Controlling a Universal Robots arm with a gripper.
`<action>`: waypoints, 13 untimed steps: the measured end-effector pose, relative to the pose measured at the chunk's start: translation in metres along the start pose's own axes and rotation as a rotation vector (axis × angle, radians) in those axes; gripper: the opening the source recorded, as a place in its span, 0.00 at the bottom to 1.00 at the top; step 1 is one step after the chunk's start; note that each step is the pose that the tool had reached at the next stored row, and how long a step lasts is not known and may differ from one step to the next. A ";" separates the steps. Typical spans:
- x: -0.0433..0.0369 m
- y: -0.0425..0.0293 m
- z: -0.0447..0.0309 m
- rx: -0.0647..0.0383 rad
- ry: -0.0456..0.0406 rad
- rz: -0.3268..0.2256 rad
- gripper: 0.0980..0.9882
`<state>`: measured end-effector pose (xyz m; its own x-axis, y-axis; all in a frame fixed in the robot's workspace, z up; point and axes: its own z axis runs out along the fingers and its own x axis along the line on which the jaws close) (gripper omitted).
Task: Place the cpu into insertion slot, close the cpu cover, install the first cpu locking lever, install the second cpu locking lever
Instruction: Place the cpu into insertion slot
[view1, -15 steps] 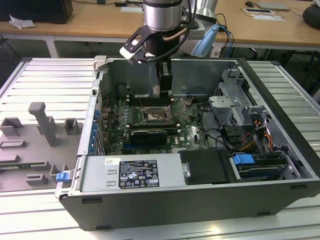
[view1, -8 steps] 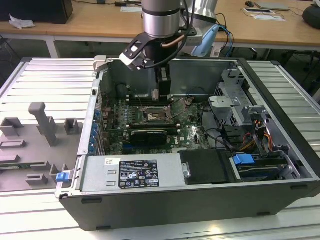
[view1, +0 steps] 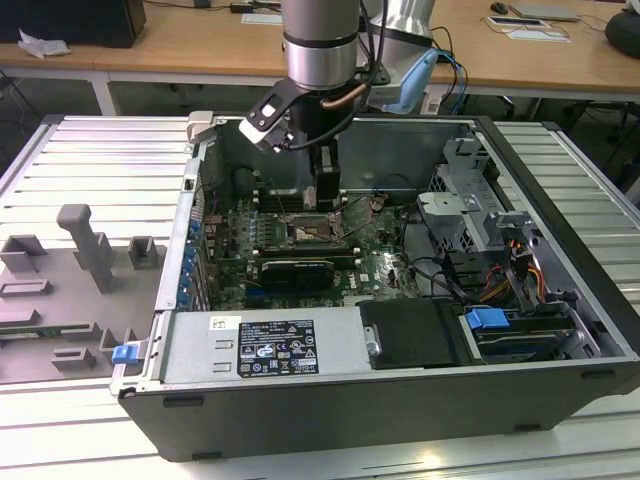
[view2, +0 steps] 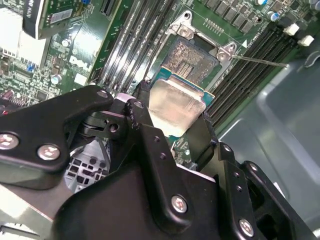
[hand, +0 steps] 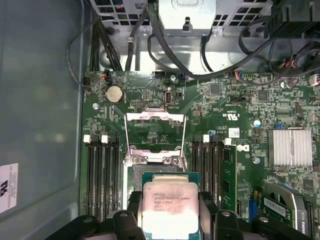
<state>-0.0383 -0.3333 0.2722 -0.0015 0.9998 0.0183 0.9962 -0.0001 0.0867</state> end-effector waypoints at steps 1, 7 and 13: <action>0.0000 -0.0007 0.0028 0.000 -0.0001 0.000 0.49; 0.0007 -0.0027 0.0166 0.000 -0.0005 0.000 0.49; 0.0022 -0.0042 0.0294 0.000 -0.0004 0.000 0.49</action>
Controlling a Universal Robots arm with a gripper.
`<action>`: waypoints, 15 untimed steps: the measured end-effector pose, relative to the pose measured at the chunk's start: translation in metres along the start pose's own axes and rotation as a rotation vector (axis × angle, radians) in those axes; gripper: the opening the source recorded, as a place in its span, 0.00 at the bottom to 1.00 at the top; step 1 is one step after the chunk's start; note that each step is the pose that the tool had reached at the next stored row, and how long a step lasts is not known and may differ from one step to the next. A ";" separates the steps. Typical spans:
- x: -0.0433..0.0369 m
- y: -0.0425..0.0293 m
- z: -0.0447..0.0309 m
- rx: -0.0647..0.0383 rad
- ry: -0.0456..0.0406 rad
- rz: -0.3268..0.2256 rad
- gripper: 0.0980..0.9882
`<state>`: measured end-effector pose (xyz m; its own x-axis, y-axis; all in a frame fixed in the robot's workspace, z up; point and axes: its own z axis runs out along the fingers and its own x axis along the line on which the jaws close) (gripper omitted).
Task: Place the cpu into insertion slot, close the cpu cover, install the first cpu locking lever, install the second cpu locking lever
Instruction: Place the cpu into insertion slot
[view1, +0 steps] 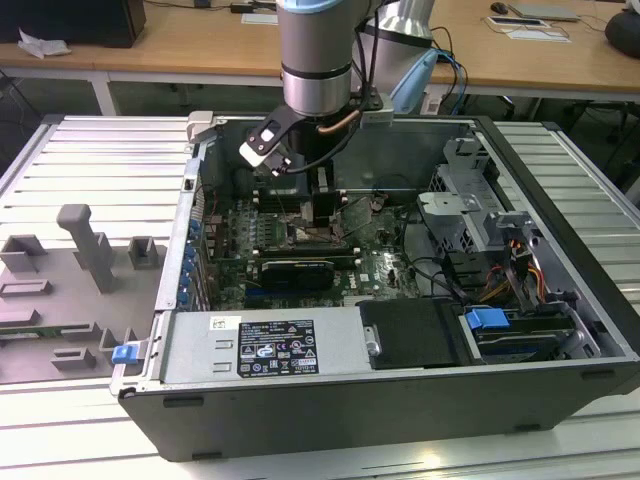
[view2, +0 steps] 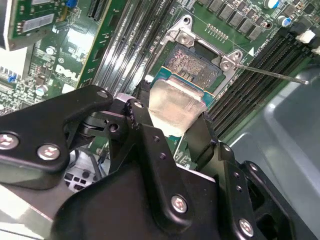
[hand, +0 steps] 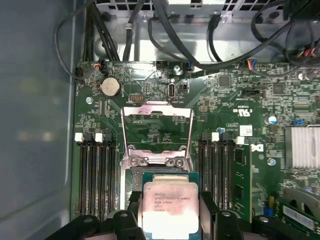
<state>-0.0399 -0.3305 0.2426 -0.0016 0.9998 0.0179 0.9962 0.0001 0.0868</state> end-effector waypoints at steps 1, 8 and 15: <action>0.0001 -0.0003 0.0017 0.000 -0.0001 0.000 0.49; 0.0022 -0.0027 0.0157 0.000 0.0000 -0.001 0.49; 0.0052 -0.0044 0.0228 0.000 -0.0001 -0.001 0.49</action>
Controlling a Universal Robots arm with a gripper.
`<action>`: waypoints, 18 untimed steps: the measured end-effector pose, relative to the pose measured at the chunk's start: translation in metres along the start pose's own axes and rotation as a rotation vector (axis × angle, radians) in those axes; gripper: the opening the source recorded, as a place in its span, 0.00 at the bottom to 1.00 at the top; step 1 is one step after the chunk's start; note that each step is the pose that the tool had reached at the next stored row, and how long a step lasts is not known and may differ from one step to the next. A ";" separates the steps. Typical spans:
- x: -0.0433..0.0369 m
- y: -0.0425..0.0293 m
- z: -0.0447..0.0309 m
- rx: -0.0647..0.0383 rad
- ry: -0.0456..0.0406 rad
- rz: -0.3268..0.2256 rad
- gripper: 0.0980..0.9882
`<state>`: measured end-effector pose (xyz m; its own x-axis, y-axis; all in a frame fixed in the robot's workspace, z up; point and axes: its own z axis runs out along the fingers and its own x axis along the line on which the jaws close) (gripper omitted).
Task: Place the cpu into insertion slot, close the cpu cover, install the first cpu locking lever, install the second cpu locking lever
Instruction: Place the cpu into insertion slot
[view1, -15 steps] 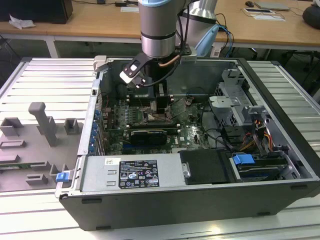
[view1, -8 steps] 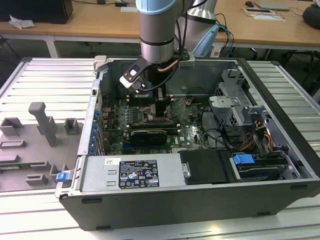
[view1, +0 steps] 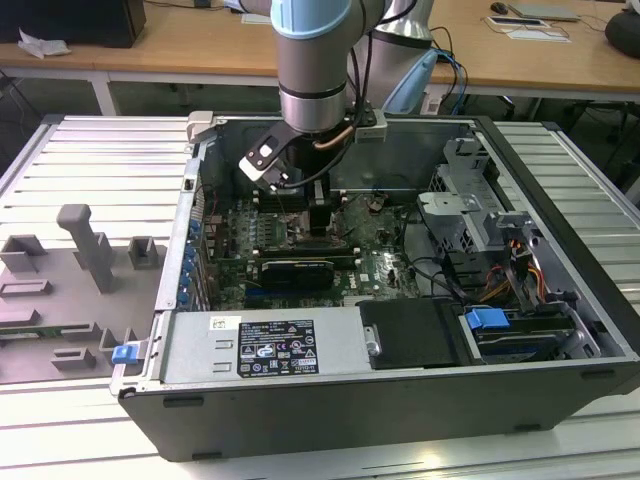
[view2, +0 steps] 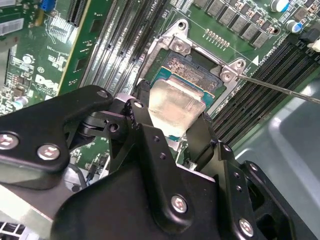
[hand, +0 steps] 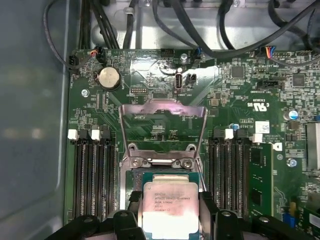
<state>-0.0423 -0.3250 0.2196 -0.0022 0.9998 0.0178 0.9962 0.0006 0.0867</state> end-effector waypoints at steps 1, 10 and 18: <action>0.0005 -0.0002 0.0007 0.000 0.0000 0.000 0.49; 0.0033 -0.0052 0.0115 0.000 0.0001 0.000 0.49; 0.0057 -0.0058 0.0186 0.000 -0.0018 0.022 0.49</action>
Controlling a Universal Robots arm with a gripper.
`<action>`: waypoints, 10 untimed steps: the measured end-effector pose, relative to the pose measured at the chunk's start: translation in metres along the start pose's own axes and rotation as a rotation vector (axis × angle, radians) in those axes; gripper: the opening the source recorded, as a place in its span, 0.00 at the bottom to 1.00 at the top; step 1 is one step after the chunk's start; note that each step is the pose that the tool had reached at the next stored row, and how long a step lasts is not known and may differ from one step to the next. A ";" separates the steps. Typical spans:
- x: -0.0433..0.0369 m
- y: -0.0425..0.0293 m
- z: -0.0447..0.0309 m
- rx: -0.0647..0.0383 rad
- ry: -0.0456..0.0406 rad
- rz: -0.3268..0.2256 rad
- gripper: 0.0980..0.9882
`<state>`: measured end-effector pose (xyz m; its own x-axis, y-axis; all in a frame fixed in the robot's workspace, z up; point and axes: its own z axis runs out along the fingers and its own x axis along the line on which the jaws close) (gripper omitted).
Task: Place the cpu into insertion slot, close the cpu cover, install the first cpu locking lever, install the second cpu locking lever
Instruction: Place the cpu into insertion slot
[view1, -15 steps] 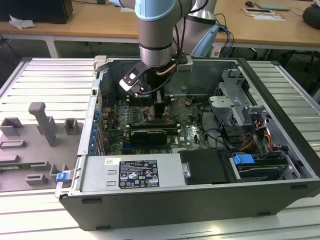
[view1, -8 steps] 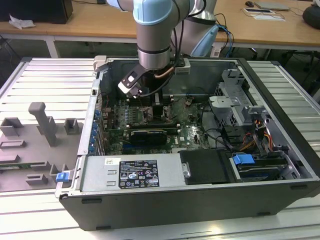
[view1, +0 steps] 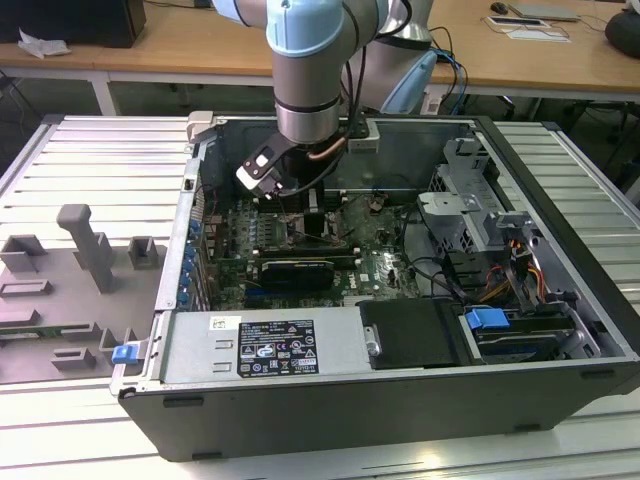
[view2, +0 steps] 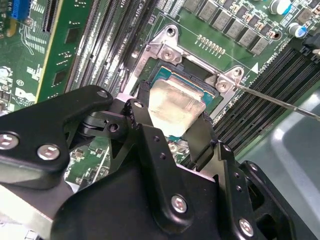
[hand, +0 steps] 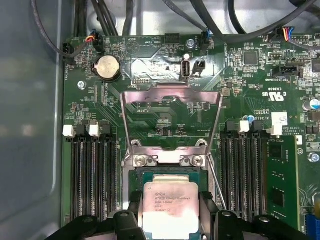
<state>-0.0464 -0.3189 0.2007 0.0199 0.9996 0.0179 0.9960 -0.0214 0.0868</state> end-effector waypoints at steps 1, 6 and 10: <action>0.0001 0.0000 0.0006 0.000 -0.0001 0.001 0.49; 0.0001 -0.0003 0.0025 0.000 -0.0003 0.002 0.49; 0.0001 -0.0005 0.0006 0.000 0.0000 0.002 0.49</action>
<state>-0.0468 -0.3188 0.2001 0.0218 0.9996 0.0180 0.9959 -0.0233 0.0869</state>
